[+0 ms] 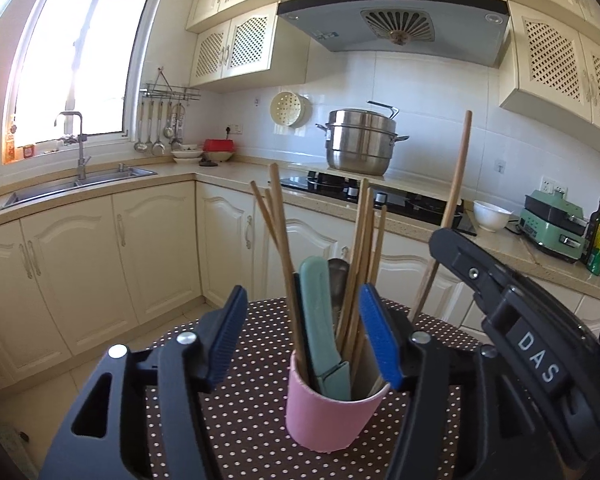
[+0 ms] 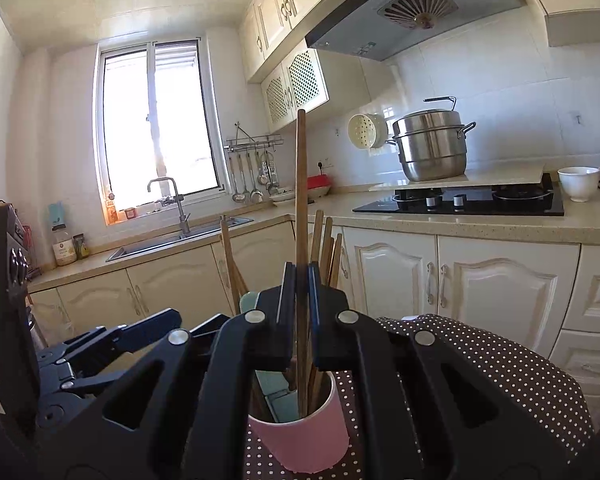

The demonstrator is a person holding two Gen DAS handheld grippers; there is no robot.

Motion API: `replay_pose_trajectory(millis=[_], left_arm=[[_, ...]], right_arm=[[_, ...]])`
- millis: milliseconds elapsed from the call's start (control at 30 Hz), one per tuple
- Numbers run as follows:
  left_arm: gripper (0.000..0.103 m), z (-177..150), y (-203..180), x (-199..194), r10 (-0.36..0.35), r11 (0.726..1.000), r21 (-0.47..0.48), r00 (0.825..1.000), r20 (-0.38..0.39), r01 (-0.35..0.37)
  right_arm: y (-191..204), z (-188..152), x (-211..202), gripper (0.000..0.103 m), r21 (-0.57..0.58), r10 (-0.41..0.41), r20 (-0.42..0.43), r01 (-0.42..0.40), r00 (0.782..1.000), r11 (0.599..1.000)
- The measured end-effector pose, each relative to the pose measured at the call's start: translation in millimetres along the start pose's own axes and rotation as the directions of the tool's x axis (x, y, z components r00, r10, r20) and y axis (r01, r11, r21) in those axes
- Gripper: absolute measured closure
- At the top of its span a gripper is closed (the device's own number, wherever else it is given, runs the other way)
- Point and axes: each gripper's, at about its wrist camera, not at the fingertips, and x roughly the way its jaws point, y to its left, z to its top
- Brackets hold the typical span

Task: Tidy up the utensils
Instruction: 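Open the left tool to drop the spatula in the cup while the right drops its chopstick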

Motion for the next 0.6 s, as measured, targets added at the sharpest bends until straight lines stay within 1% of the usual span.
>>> replay_pose_trajectory(millis=[67, 200, 333, 467, 500, 567, 600], left_arm=[[0.04, -2, 1, -1, 0.026, 1.0, 0.007, 1.0, -0.007, -0.026], [0.039, -6, 5, -4, 0.054, 0.998, 0.017, 0.998, -0.019, -0.054], [0.034, -9, 13, -11, 0.066, 0.998, 0.009, 0.998, -0.025, -0.065], [0.033, -10, 19, -17, 0.076, 0.997, 0.0, 0.997, -0.033, -0.076], [0.033, -10, 20, -20, 0.075, 0.997, -0.005, 0.997, -0.033, -0.076], [0.031, -10, 23, -24, 0.072, 0.997, -0.012, 0.997, -0.032, -0.072], [0.031, -10, 23, -26, 0.07, 0.997, -0.012, 0.997, -0.031, -0.07]], right_arm=[[1, -3, 0, 0.096, 0.0, 0.0, -0.015, 0.0, 1.0, 1.0], [4, -10, 0, 0.096, -0.005, 0.004, -0.045, -0.004, 0.999, 1.0], [6, -15, 0, 0.096, -0.005, -0.003, -0.07, 0.002, 0.998, 1.0], [6, -15, -3, 0.095, -0.001, -0.012, -0.08, 0.012, 0.997, 1.0], [7, -14, -4, 0.094, 0.0, -0.019, -0.083, 0.019, 0.996, 1.0], [7, -15, -6, 0.086, 0.004, -0.026, -0.091, 0.026, 0.995, 1.0], [7, -15, -8, 0.075, 0.007, -0.03, -0.093, 0.03, 0.995, 1.0]])
